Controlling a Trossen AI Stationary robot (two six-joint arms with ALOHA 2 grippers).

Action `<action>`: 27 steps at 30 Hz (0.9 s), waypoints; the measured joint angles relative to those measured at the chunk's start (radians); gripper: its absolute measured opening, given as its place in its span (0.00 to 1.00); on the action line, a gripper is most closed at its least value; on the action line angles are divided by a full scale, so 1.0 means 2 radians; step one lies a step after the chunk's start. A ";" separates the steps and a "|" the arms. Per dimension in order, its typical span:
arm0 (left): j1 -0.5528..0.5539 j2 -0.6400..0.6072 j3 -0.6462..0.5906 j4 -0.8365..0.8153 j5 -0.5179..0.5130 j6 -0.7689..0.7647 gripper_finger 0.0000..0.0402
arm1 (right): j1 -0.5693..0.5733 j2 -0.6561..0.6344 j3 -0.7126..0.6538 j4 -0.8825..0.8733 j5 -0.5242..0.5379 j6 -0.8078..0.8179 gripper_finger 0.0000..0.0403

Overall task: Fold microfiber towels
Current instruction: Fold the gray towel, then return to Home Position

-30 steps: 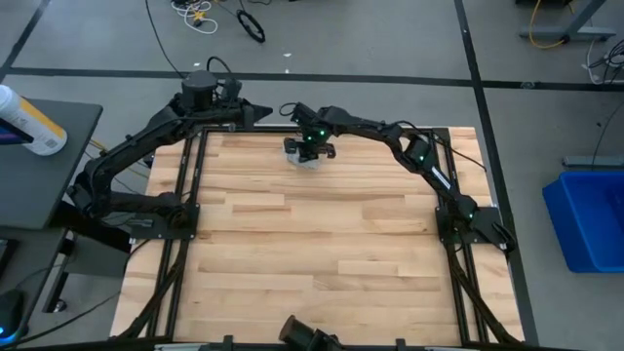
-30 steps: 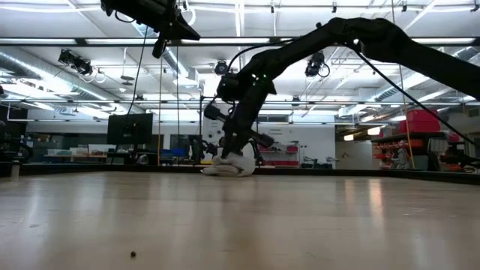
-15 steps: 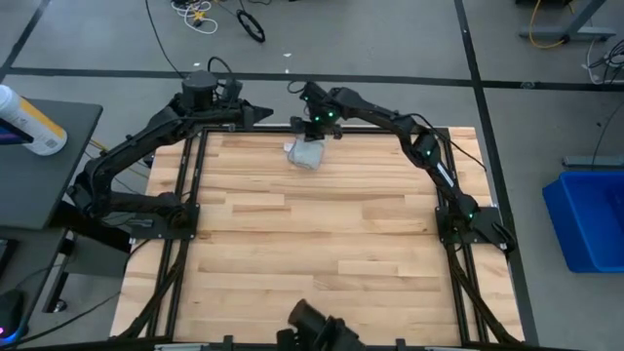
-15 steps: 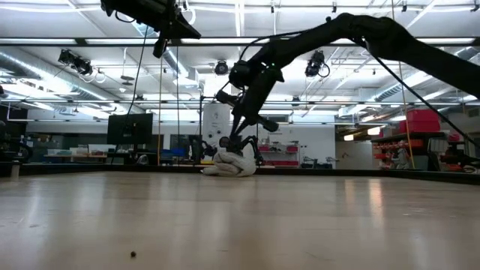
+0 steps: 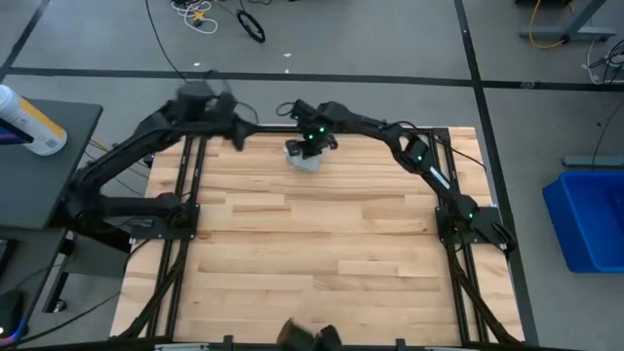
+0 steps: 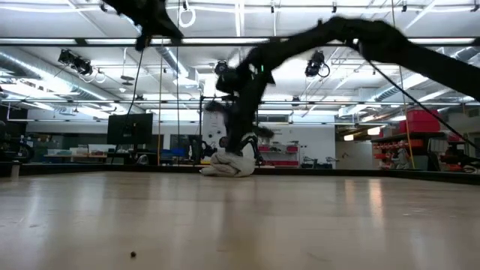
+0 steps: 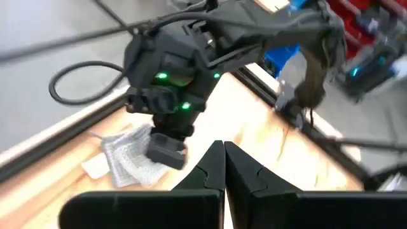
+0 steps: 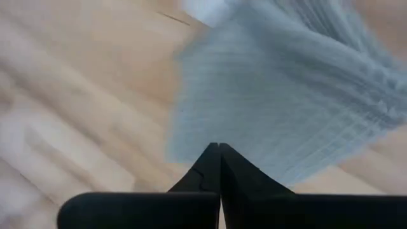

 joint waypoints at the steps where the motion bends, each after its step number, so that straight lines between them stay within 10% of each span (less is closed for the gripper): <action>1: -0.003 -0.018 0.000 -0.016 -0.008 0.018 0.00 | 0.011 -0.009 0.007 -0.003 0.025 -0.014 0.00; 16: -0.006 -0.351 -0.038 -0.245 0.019 0.057 0.00 | 0.146 -0.369 -0.062 0.082 0.128 -0.205 0.00; 27: -0.005 -0.535 -0.242 -0.296 0.036 0.010 0.00 | 0.288 -0.739 -0.590 0.456 0.193 -0.128 0.00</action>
